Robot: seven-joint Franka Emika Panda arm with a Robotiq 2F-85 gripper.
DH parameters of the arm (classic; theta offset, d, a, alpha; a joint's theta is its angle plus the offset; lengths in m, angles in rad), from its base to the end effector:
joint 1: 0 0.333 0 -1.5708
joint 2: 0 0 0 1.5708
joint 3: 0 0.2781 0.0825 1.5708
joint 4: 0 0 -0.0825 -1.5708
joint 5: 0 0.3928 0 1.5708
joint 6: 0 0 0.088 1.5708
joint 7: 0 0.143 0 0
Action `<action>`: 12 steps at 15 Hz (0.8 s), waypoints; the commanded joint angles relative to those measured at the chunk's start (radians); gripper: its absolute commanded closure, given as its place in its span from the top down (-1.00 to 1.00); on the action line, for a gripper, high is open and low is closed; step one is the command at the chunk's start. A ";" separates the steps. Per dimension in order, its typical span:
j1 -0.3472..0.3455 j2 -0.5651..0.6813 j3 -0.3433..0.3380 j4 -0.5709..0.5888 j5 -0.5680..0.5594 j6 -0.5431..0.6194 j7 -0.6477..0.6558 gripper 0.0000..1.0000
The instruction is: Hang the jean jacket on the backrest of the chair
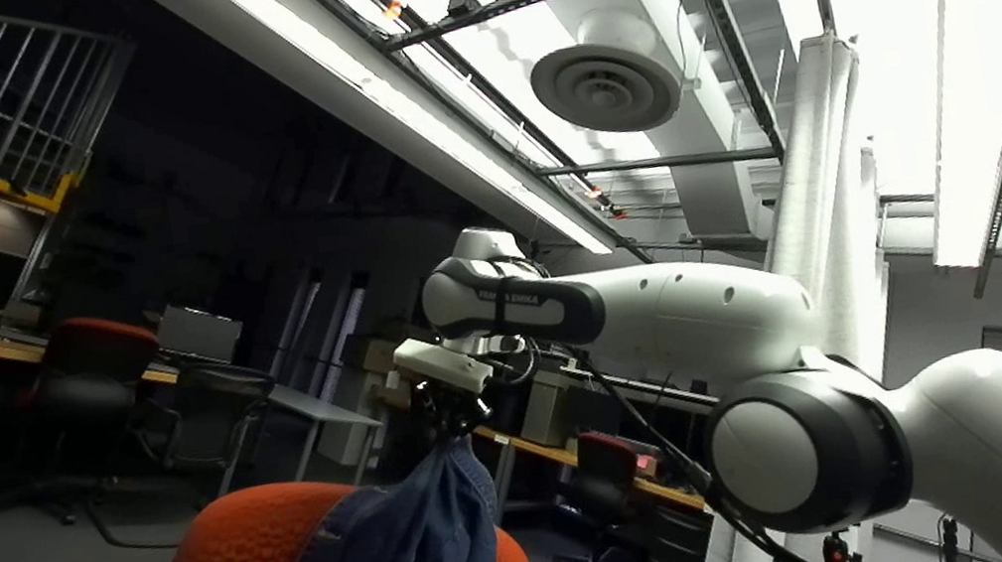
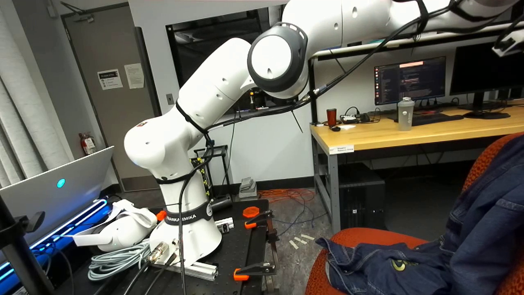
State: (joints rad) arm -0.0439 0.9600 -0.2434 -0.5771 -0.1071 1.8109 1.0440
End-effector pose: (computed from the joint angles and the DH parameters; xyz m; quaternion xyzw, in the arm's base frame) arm 0.7745 -0.1406 0.4193 0.8102 -0.5483 0.1920 0.0782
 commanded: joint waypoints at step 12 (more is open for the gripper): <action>-0.027 0.094 0.011 0.095 0.016 -0.073 -0.071 0.43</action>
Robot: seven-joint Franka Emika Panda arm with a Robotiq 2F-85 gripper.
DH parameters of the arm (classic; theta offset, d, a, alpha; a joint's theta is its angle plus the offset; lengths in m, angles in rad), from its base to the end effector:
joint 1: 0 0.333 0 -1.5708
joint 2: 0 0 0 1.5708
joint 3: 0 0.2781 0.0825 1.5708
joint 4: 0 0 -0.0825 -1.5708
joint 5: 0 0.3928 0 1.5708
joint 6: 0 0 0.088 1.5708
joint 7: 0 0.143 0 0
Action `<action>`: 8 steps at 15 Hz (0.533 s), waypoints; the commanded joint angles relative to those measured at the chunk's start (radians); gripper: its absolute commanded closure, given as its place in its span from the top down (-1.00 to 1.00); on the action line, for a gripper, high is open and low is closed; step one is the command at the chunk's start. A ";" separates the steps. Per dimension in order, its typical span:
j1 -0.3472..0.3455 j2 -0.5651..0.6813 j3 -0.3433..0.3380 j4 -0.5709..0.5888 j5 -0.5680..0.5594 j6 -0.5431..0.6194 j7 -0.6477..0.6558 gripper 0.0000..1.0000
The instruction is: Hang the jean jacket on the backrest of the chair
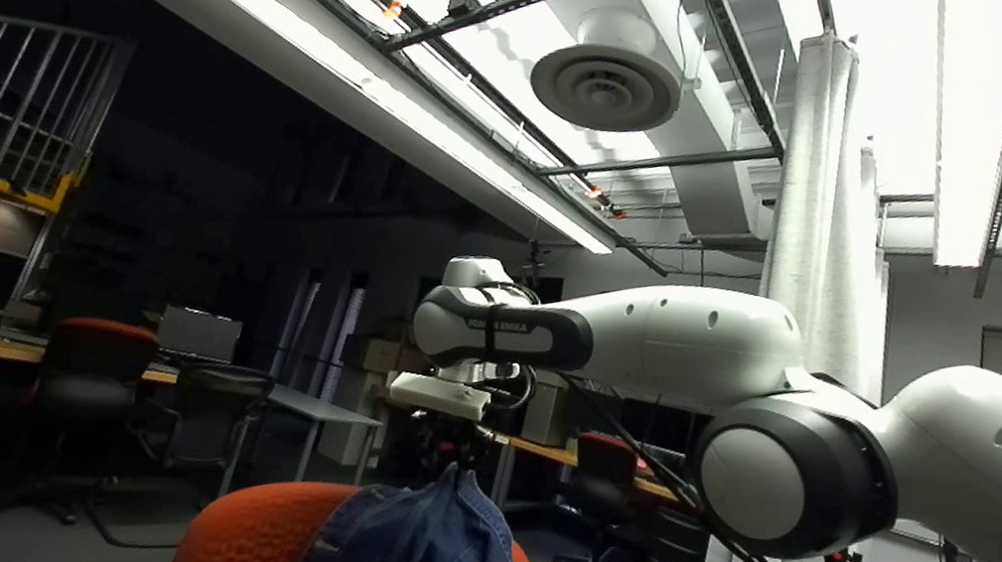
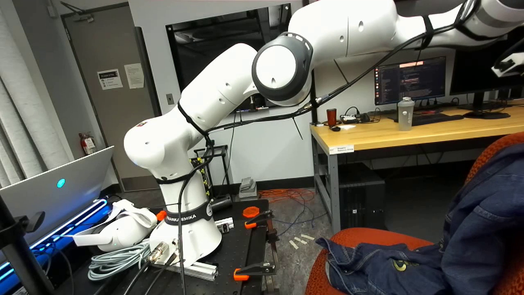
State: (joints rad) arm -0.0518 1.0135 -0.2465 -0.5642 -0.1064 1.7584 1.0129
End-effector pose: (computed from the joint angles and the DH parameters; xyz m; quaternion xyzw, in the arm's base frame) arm 0.7708 -0.1475 0.3784 0.8205 -0.5415 0.1507 0.1043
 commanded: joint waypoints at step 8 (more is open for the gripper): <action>-0.037 -0.021 0.056 0.082 0.053 0.085 -0.172 1.00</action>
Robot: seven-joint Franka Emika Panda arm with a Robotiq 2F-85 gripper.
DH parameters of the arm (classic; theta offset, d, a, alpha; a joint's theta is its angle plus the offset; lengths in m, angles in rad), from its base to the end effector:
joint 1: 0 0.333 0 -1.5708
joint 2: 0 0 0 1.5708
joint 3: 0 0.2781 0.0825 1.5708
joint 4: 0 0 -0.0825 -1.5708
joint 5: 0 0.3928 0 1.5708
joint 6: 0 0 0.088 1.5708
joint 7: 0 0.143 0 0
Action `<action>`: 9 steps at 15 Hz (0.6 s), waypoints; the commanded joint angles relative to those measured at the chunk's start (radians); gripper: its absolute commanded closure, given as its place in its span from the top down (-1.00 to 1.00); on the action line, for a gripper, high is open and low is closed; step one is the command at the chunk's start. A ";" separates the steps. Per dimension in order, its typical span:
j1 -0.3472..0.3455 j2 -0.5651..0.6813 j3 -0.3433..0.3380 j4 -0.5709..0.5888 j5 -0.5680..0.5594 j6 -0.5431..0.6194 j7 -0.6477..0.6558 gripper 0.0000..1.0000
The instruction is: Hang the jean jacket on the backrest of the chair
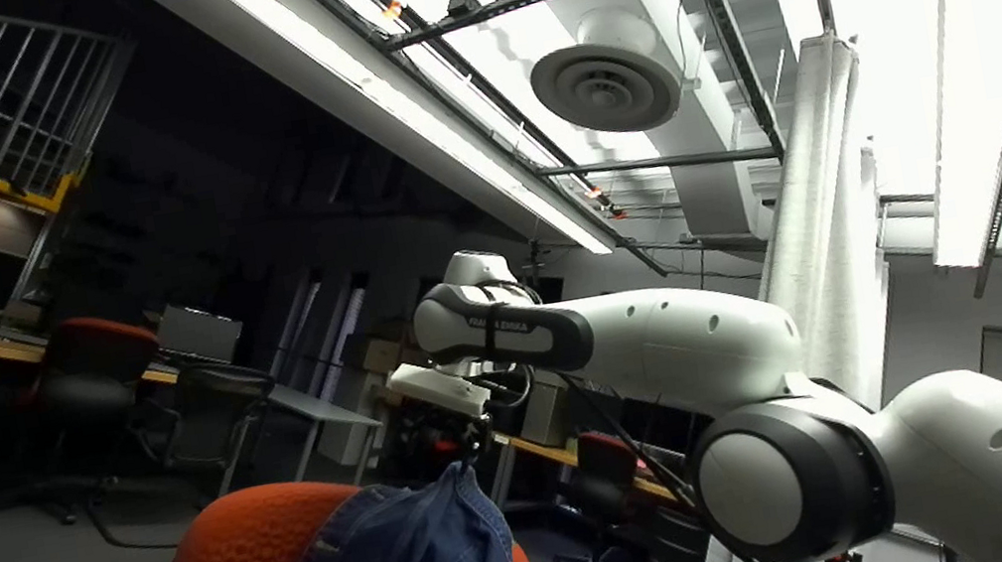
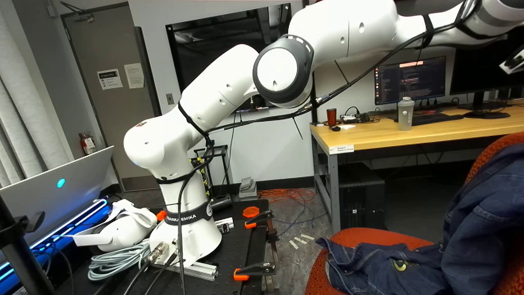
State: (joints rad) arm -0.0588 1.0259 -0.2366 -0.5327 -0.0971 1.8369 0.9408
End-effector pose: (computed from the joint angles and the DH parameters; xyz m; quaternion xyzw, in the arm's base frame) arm 0.7824 -0.1442 0.3922 0.8388 -0.5041 0.1878 0.0840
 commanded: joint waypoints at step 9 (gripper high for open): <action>-0.111 -0.165 0.196 0.070 0.155 -0.075 -0.544 1.00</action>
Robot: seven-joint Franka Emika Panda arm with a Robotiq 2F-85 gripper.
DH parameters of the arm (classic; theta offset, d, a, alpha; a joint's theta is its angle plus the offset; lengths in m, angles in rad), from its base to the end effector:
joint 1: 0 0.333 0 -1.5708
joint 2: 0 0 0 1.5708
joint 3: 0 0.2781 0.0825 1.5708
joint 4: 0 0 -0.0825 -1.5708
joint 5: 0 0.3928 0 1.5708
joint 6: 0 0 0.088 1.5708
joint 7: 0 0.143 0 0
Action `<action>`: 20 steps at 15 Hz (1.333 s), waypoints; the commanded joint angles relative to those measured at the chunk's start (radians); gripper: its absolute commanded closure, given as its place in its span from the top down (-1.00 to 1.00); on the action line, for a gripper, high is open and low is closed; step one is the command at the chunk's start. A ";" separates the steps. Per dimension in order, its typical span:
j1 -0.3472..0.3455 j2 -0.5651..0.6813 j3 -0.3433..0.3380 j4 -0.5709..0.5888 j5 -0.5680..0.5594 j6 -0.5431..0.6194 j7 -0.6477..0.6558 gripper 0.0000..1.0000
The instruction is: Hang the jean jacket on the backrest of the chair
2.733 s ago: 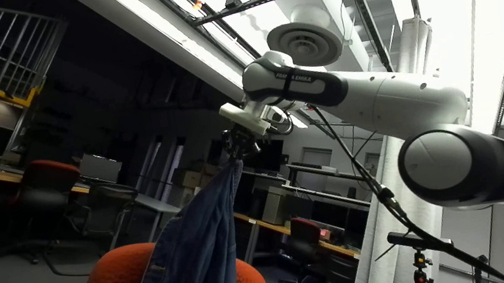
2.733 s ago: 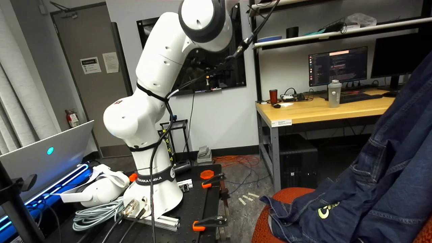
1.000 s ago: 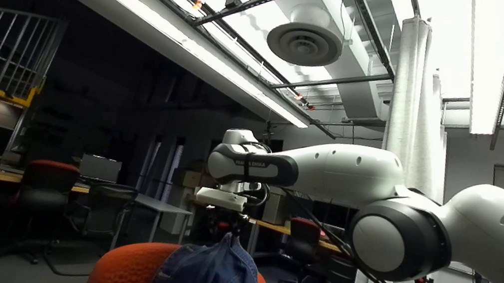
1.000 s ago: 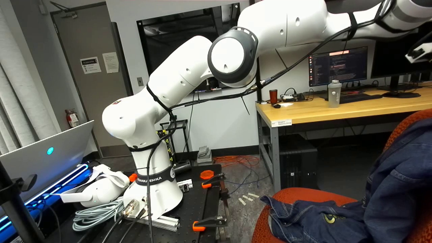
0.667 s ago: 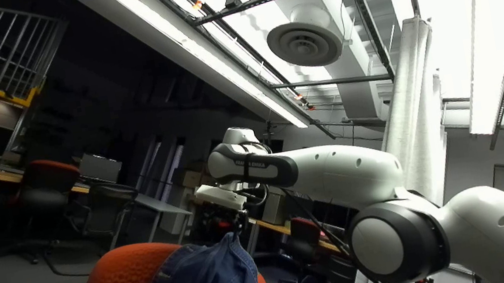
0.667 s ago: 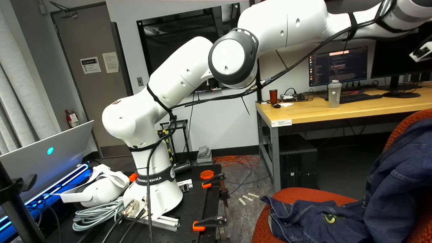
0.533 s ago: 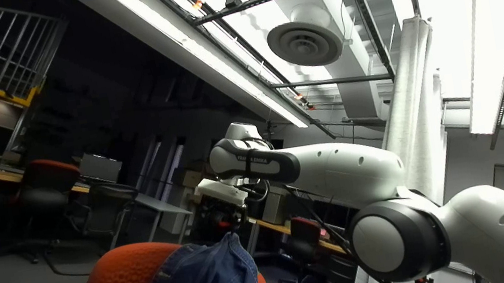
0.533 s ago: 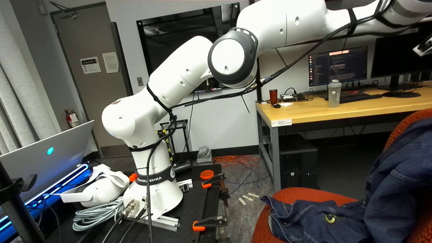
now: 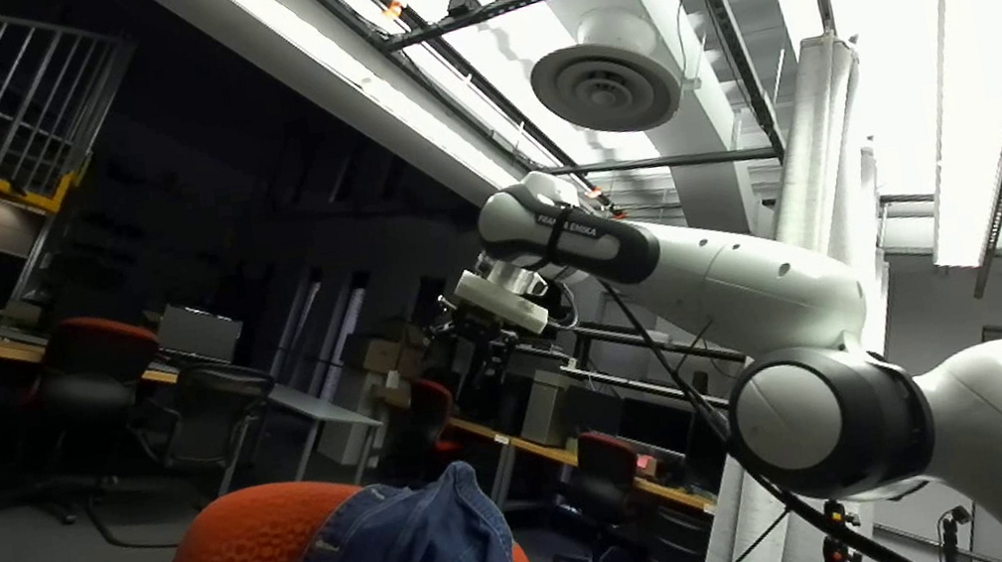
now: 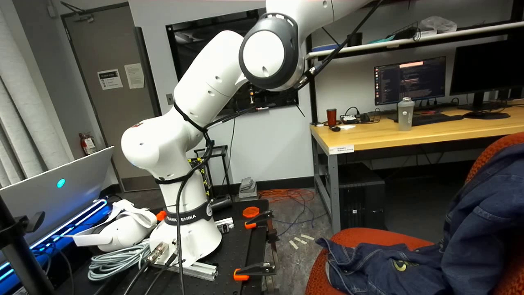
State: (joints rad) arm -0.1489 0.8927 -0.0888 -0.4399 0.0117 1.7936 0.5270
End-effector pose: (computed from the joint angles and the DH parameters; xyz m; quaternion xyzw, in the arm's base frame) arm 0.7595 -0.1424 0.5281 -0.9114 0.3406 -0.2307 0.0094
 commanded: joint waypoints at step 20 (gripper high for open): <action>0.063 0.025 0.084 0.010 0.009 -0.467 -0.479 1.00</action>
State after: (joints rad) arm -0.0988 0.8945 0.0056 -0.4576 0.0362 1.3761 0.0930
